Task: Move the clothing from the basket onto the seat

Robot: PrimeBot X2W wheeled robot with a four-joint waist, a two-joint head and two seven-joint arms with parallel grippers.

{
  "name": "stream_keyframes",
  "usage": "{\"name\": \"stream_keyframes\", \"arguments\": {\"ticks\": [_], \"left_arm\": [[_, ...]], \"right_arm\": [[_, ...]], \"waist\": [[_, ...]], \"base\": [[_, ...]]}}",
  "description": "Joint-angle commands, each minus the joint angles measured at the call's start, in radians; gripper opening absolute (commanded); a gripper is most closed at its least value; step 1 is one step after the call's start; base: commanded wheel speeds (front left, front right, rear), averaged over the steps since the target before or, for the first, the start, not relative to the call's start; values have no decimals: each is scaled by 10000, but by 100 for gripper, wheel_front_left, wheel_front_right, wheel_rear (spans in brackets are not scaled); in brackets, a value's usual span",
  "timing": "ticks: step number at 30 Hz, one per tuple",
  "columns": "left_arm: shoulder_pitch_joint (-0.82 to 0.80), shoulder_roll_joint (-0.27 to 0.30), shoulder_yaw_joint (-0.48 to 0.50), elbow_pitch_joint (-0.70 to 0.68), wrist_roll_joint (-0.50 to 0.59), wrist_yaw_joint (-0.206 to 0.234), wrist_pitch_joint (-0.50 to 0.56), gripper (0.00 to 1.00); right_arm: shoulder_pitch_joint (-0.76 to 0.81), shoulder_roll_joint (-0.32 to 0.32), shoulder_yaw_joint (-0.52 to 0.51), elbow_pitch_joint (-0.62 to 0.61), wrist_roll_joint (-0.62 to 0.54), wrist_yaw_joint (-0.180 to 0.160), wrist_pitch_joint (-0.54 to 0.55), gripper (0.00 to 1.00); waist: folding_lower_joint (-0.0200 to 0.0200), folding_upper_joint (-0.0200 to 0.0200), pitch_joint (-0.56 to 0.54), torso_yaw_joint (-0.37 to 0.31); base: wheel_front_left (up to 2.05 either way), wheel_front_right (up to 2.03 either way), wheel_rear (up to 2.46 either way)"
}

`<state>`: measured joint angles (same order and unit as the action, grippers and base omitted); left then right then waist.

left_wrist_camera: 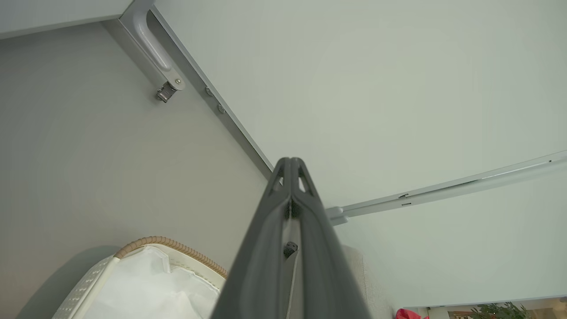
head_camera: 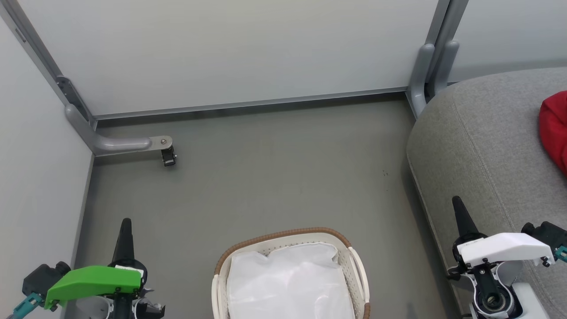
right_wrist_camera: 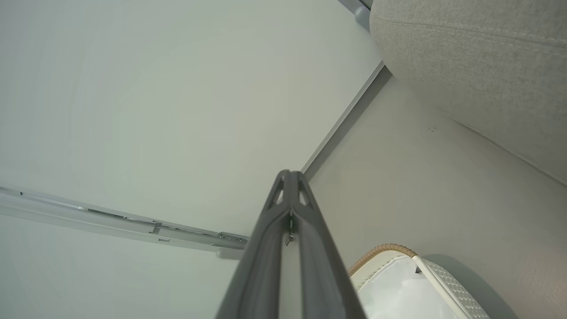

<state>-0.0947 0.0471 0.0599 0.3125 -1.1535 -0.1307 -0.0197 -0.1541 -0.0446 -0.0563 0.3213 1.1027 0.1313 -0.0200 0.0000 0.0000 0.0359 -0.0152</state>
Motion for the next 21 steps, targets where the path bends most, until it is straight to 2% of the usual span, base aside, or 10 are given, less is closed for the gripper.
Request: {"name": "stream_keyframes", "arguments": {"ticks": [1, 21], "left_arm": [[-173, 44, 48, -144, -272, 0, 55, 0], [-190, 47, 257, -368, -1945, 0, 565, 0]], "right_arm": [[36, -55, -58, -156, 276, -4, 70, 0], [208, -66, -267, -410, 2143, -5, 575, 0]], "waist": [[0, 0, -8, 4], [0, 0, -112, 52]], "base": [[0, 0, 0], [0, 0, 0]]}}
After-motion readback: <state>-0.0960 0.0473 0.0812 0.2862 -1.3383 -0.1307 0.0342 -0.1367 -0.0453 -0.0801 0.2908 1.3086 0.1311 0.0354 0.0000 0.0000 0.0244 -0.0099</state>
